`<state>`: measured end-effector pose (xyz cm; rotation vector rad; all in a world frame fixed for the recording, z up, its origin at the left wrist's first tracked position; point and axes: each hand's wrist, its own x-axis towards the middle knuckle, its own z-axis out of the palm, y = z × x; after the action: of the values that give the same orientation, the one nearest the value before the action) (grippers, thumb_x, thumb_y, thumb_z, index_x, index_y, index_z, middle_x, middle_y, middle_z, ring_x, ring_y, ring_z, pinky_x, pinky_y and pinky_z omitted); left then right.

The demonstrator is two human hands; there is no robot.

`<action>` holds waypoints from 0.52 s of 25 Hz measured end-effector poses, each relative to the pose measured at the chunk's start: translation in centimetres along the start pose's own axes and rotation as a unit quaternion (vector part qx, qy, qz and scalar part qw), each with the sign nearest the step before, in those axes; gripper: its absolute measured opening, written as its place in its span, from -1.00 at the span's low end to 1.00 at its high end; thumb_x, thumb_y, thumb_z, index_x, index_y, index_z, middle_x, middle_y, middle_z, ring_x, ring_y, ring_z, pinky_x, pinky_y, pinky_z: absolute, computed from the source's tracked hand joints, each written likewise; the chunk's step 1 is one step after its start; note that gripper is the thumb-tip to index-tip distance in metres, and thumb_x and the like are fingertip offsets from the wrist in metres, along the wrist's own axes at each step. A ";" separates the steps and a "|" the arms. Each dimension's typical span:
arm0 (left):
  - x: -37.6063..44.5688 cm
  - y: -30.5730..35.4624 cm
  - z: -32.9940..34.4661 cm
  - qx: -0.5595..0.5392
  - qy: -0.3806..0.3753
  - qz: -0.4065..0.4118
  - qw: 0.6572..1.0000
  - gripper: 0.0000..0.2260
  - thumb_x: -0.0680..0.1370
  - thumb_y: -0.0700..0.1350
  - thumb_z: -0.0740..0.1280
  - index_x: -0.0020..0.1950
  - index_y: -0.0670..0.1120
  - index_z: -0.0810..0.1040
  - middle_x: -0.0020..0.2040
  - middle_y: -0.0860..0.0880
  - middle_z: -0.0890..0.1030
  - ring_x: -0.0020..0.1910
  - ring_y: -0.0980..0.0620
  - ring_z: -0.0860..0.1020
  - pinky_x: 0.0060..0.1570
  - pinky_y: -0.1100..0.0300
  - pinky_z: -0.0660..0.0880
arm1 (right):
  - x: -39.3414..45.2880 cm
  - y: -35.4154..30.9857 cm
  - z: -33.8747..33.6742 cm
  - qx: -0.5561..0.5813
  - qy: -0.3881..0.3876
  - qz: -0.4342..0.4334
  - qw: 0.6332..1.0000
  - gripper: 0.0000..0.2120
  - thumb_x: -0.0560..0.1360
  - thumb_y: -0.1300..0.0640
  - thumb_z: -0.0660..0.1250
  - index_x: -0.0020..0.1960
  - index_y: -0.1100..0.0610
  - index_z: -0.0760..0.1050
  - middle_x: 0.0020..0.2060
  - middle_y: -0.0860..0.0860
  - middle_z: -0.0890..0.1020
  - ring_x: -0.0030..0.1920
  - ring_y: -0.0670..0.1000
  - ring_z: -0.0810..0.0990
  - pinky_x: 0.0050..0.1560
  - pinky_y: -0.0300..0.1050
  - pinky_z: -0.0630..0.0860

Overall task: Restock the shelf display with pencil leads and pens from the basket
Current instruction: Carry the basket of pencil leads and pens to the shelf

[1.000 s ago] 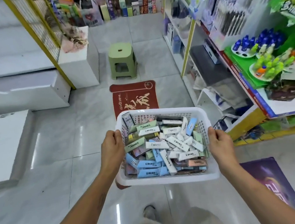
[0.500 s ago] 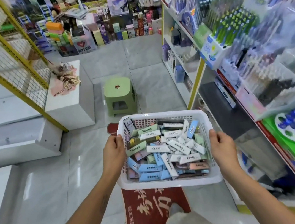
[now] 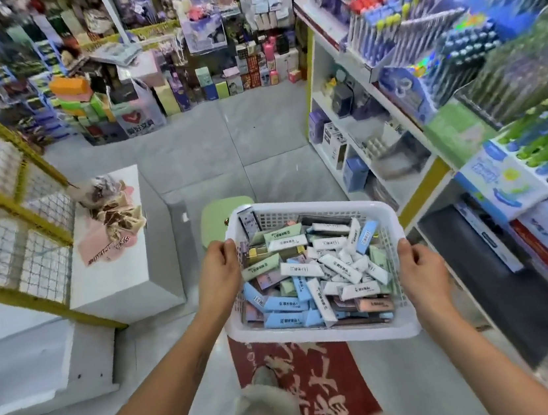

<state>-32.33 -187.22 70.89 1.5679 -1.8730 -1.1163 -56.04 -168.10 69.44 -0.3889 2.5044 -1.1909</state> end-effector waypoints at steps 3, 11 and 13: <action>9.5 1.9 -0.4 0.018 -0.025 0.028 0.999 -0.72 0.69 0.02 0.09 -0.19 -0.01 0.37 -0.30 0.02 0.48 -0.35 0.12 0.44 -0.41 0.21 0.27 | 3.6 -3.9 4.4 0.010 0.025 0.034 0.999 -0.58 0.66 -0.07 0.14 -0.27 0.15 0.42 -0.36 0.07 0.50 -0.34 0.04 0.44 -0.38 -0.09 0.25; 32.5 7.3 3.9 0.067 -0.078 0.061 0.993 -0.70 0.68 0.06 0.09 -0.19 -0.04 0.38 -0.28 0.04 0.50 -0.31 0.15 0.44 -0.40 0.20 0.26 | 18.8 -12.0 14.1 0.062 0.089 0.081 0.991 -0.57 0.66 -0.09 0.15 -0.24 0.17 0.43 -0.34 0.09 0.52 -0.32 0.07 0.47 -0.34 -0.04 0.35; 37.7 8.8 5.5 0.066 -0.074 0.070 0.993 -0.71 0.67 0.04 0.11 -0.19 -0.04 0.38 -0.27 0.04 0.51 -0.31 0.18 0.44 -0.42 0.28 0.26 | 23.4 -13.3 16.7 0.078 0.078 0.098 0.989 -0.56 0.66 -0.12 0.14 -0.18 0.21 0.46 -0.27 0.15 0.57 -0.25 0.14 0.54 -0.28 0.02 0.42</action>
<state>-51.22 -221.44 69.05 1.4300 -2.1579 -1.0933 -68.98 -196.71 65.70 -0.0088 2.4859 -1.3713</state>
